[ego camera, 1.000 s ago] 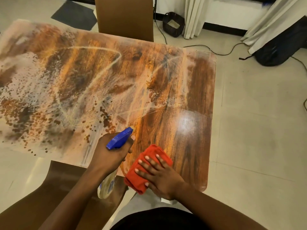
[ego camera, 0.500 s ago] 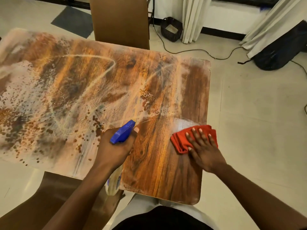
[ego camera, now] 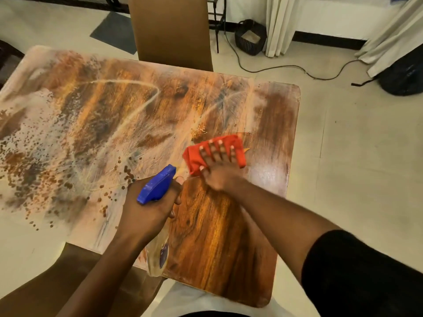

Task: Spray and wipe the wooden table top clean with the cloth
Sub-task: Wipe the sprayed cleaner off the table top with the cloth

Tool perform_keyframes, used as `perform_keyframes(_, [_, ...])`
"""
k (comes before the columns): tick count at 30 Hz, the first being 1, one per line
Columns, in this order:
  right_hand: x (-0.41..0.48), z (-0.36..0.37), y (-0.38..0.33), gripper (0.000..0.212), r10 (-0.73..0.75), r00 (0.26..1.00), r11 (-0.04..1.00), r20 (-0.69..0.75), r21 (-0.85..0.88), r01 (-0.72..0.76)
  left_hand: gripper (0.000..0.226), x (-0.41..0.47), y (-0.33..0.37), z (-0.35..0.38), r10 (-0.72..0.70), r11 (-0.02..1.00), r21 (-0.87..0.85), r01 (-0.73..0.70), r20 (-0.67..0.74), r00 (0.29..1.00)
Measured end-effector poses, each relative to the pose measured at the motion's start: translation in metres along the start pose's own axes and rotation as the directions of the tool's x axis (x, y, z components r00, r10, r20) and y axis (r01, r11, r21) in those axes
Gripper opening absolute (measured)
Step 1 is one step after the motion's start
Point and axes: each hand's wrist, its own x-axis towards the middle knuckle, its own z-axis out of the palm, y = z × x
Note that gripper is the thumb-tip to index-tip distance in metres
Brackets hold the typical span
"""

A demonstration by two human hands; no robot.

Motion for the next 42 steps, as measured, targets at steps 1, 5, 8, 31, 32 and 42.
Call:
perform_keyframes(1, [-0.006,0.014,-0.017,0.075,-0.063,0.998,0.998,0.010,-0.019,0.063,0.033,0.002,-0.001,0.000,0.004,1.000,0.013,-0.004,-0.001,1.000])
perform_keyframes(5, [-0.053,0.073,-0.062,0.071,-0.298,0.954,0.954,0.001,-0.042,0.298,0.033,0.012,0.001,-0.002,0.011,0.998,0.069,-0.009,-0.024,1.000])
perform_keyframes(8, [-0.107,0.107,-0.050,0.067,-0.377,0.923,0.926,-0.083,-0.016,0.377,0.034,0.023,0.006,0.000,-0.005,0.997,0.072,0.005,-0.006,1.000])
perform_keyframes(31, [0.064,-0.053,0.090,0.076,0.357,0.918,0.930,-0.173,0.157,-0.332,0.029,0.112,-0.001,-0.004,-0.047,0.999,0.020,0.045,0.157,0.986])
perform_keyframes(32, [0.074,-0.054,0.074,0.076,0.321,0.933,0.944,-0.165,0.136,-0.301,0.030,0.116,-0.001,-0.007,-0.039,0.999,0.015,0.037,0.154,0.987])
perform_keyframes(42, [-0.018,0.073,-0.095,0.064,-0.268,0.950,0.962,-0.162,0.004,0.272,0.036,0.133,-0.002,-0.017,-0.011,0.999,0.032,0.007,0.124,0.992])
